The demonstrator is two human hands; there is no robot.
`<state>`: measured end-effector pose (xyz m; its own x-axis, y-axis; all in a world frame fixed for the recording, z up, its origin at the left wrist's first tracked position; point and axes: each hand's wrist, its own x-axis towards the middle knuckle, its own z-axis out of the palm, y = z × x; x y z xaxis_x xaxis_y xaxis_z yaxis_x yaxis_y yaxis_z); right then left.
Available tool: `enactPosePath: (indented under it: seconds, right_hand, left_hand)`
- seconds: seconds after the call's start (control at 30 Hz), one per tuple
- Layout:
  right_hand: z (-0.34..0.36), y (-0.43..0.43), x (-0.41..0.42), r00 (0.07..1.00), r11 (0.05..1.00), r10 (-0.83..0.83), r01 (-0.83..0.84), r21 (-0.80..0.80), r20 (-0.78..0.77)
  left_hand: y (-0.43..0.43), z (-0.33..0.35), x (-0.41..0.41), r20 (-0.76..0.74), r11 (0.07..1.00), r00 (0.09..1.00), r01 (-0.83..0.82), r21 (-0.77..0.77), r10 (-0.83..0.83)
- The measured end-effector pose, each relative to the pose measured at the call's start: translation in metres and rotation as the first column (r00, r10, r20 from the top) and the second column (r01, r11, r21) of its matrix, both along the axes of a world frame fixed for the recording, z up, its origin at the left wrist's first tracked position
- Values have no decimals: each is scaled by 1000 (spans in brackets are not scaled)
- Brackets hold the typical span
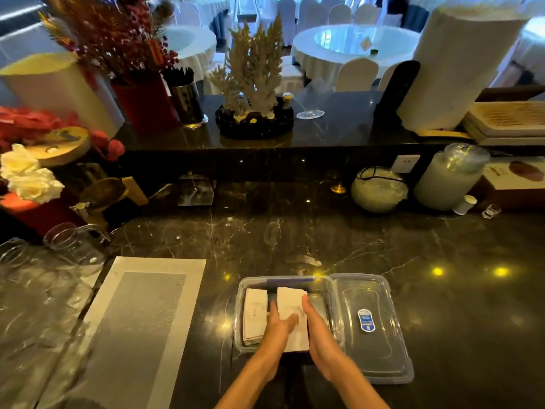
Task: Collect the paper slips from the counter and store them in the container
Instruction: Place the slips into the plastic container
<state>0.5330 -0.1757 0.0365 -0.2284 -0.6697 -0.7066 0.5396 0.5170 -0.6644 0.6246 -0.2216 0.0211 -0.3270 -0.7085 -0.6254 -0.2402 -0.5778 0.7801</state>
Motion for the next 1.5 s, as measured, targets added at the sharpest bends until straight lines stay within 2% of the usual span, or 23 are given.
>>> enactPosePath:
  seconds: [0.1, 0.17, 0.2, 0.27, 0.33, 0.4, 0.47, 0.63, 0.87, 1.03, 1.17, 1.3, 1.5]
  right_hand:
    - [-1, 0, -20, 998, 999, 55, -54, 6, -34]
    - [0, 0, -35, 993, 994, 105, -106, -12, -58]
    - [2, -1, -42, 985, 990, 134, -138, -23, -108]
    - [1, 0, -58, 941, 988, 141, -155, -24, -308]
    - [-4, 3, -73, 866, 997, 68, -76, 3, -496]
    - [-10, 8, -86, 792, 995, 98, -88, 45, -603]
    - [-17, 13, -95, 726, 980, 198, -158, 122, -658]
    - [-38, 16, -102, 719, 942, 330, -289, 168, -612]
    - [-47, 14, -95, 724, 952, 305, -258, 167, -618]
    - [-52, 16, -96, 731, 958, 281, -255, 133, -622]
    - [-54, 17, -95, 727, 960, 270, -252, 121, -631]
    - [-56, 17, -95, 730, 963, 260, -240, 119, -633]
    - [-60, 20, -95, 711, 965, 248, -239, 105, -658]
  left_hand:
    - [-4, 3, -19, 100, 996, 993, 66, -66, -59]
    - [-7, 1, -29, 102, 992, 991, 92, -86, -83]
    - [-9, -2, -31, 104, 991, 990, 103, -85, -94]
    - [-10, -7, -35, 106, 992, 989, 108, -61, -101]
    - [-10, -19, -37, 125, 996, 989, 82, -18, -79]
    - [-11, -33, -39, 171, 999, 984, 46, 29, -50]
    - [-14, -45, -44, 214, 996, 975, 48, 75, -63]
    - [-28, -55, -64, 259, 988, 956, 113, 100, -136]
    - [-15, -65, -90, 305, 980, 932, 177, 91, -196]
    - [-6, -61, -100, 493, 973, 841, 225, 55, -223]
    - [-11, -62, -97, 577, 946, 766, 321, 39, -284]
    - [-13, -60, -96, 554, 948, 781, 313, 51, -288]
    - [-7, -53, -90, 510, 973, 830, 218, 75, -225]
